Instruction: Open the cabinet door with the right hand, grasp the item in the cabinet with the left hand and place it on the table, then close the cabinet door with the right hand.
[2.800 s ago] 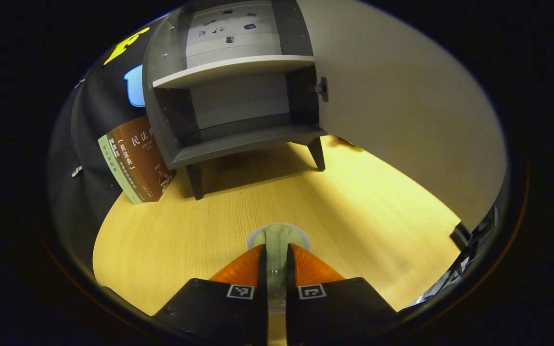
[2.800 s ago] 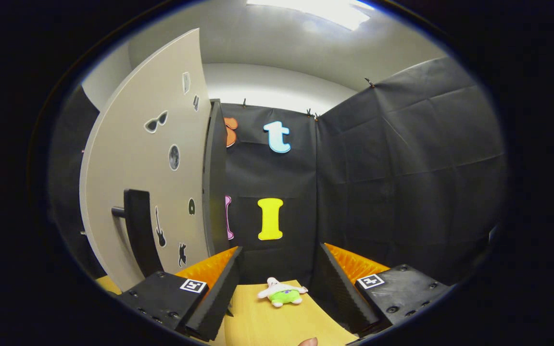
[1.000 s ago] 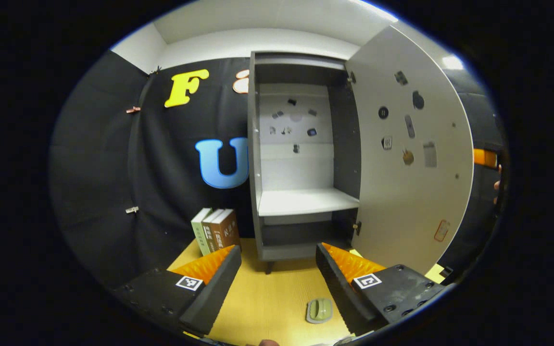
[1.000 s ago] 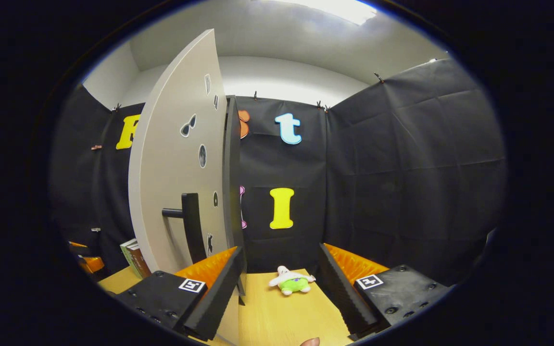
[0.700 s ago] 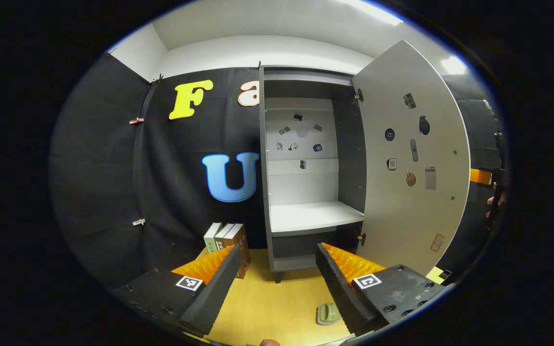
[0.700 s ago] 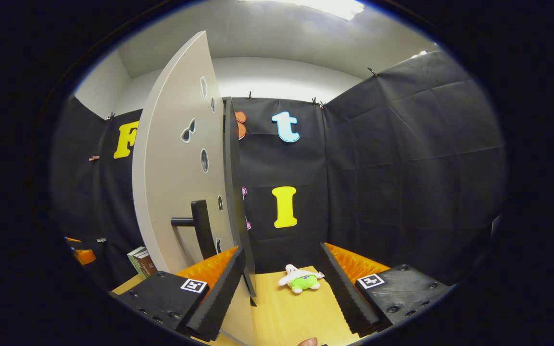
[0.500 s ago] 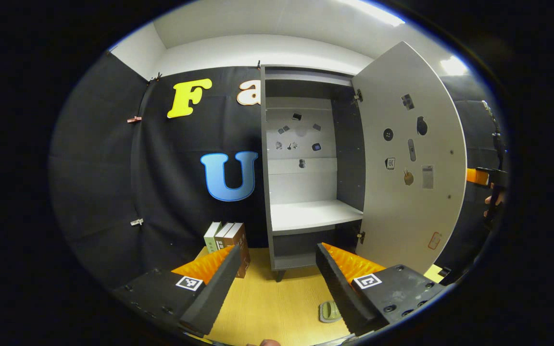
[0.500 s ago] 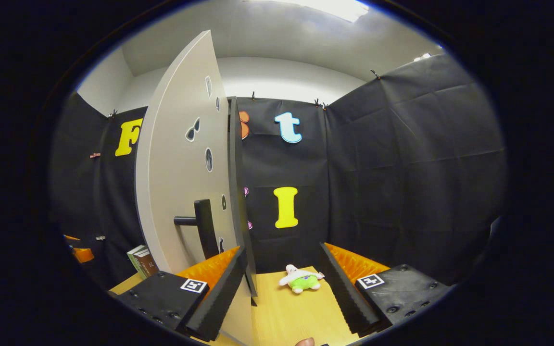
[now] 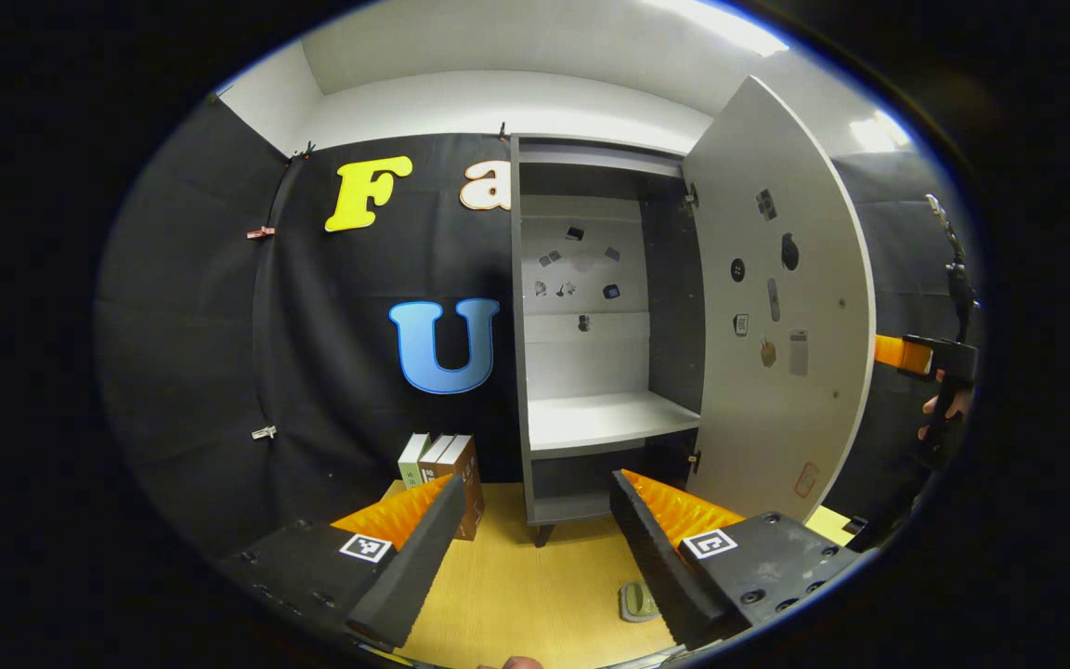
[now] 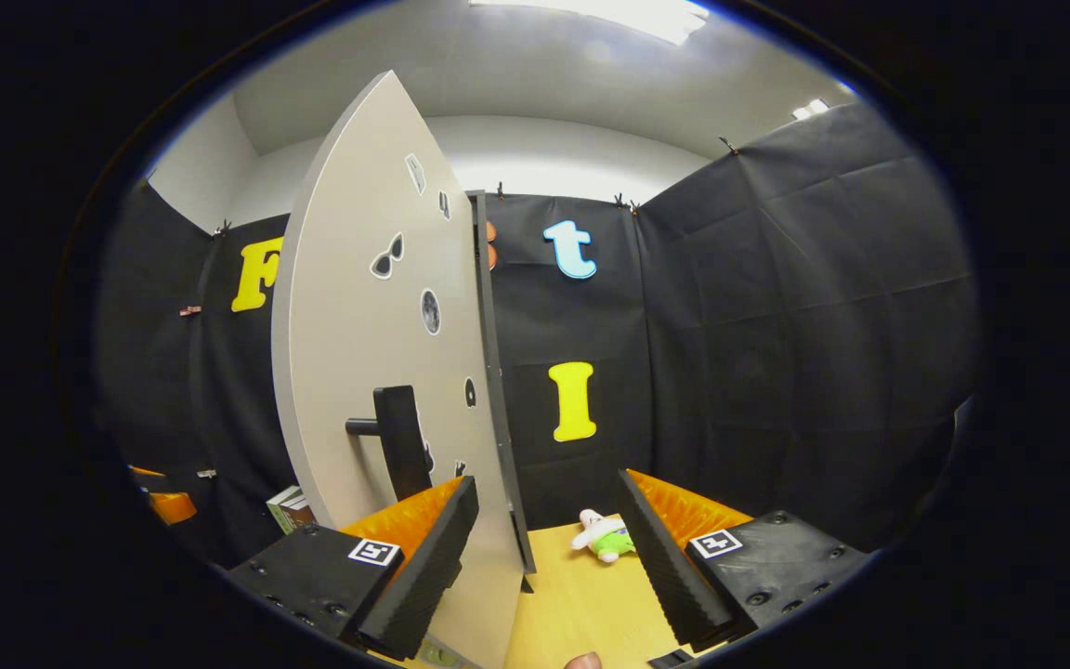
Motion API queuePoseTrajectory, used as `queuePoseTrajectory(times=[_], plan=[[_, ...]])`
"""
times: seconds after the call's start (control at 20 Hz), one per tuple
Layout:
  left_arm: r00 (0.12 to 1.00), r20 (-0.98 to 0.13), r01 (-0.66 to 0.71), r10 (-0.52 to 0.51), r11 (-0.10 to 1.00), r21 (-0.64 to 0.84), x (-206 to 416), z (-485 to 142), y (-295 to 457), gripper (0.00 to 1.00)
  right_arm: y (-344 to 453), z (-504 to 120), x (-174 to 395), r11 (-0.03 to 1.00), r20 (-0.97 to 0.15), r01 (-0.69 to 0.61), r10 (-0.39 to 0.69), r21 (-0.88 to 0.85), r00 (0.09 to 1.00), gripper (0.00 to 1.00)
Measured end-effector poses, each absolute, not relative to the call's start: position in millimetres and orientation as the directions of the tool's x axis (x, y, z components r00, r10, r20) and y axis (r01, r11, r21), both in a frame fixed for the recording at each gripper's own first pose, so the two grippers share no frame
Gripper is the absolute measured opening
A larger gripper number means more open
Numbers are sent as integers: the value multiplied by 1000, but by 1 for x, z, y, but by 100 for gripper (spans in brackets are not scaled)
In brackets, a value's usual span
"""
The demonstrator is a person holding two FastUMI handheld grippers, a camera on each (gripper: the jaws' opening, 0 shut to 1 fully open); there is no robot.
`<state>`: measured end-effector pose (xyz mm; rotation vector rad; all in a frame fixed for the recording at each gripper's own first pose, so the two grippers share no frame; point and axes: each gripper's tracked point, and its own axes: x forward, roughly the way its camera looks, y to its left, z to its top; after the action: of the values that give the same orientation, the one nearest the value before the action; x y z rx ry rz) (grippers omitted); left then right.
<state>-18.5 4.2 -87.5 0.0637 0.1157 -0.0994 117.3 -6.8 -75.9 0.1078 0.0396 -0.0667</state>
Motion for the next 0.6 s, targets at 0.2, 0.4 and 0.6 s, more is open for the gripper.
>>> queuePoseTrajectory(times=[0.2, 0.4, 0.6], plan=[[989, -117, 101, -93, 993, 56, -24, -85, 8, 99, 34, -77, 118, 995, -40, 17, -13, 100, 999, 97], [988, -123, 97, -91, 994, 43, -30, -86, 13, 99, 71, -82, 127, 993, -46, -39, 45, 116, 998, 97], [990, -110, 91, -83, 994, 66, -31, -79, 18, 98, 110, -86, 138, 986, -44, -88, 95, 142, 995, 97]])
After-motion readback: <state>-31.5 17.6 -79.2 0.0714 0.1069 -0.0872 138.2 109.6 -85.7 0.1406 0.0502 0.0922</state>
